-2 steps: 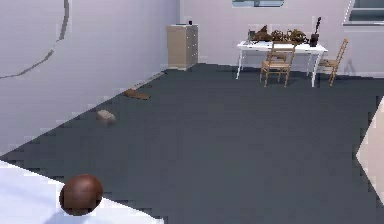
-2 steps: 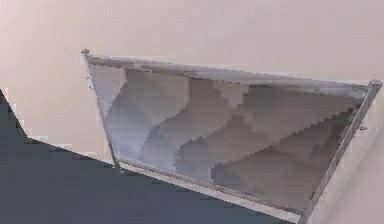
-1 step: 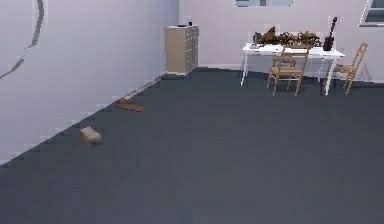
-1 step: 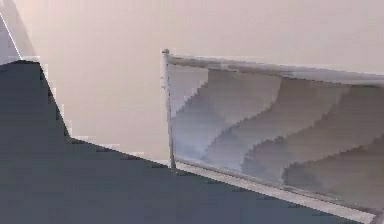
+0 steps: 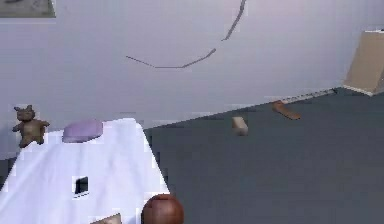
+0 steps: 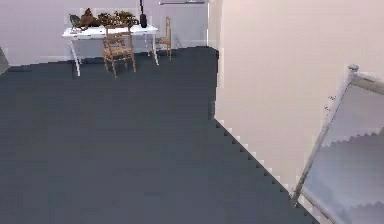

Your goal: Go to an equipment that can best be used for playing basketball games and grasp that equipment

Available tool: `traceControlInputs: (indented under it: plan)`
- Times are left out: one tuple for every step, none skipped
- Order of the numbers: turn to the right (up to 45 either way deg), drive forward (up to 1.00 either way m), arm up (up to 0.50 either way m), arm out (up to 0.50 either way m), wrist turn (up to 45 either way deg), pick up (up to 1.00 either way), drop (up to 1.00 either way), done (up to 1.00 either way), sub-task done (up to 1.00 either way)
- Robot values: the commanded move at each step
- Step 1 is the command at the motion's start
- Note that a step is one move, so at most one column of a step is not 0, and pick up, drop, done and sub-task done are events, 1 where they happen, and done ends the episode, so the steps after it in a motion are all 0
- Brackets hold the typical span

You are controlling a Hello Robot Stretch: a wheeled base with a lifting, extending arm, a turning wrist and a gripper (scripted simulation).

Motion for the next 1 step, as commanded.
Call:
traceControlInputs:
  plan:
    - [-45.0,0.00,0.00,0.00,0.0,0.00,0.00,0.00,0.00]
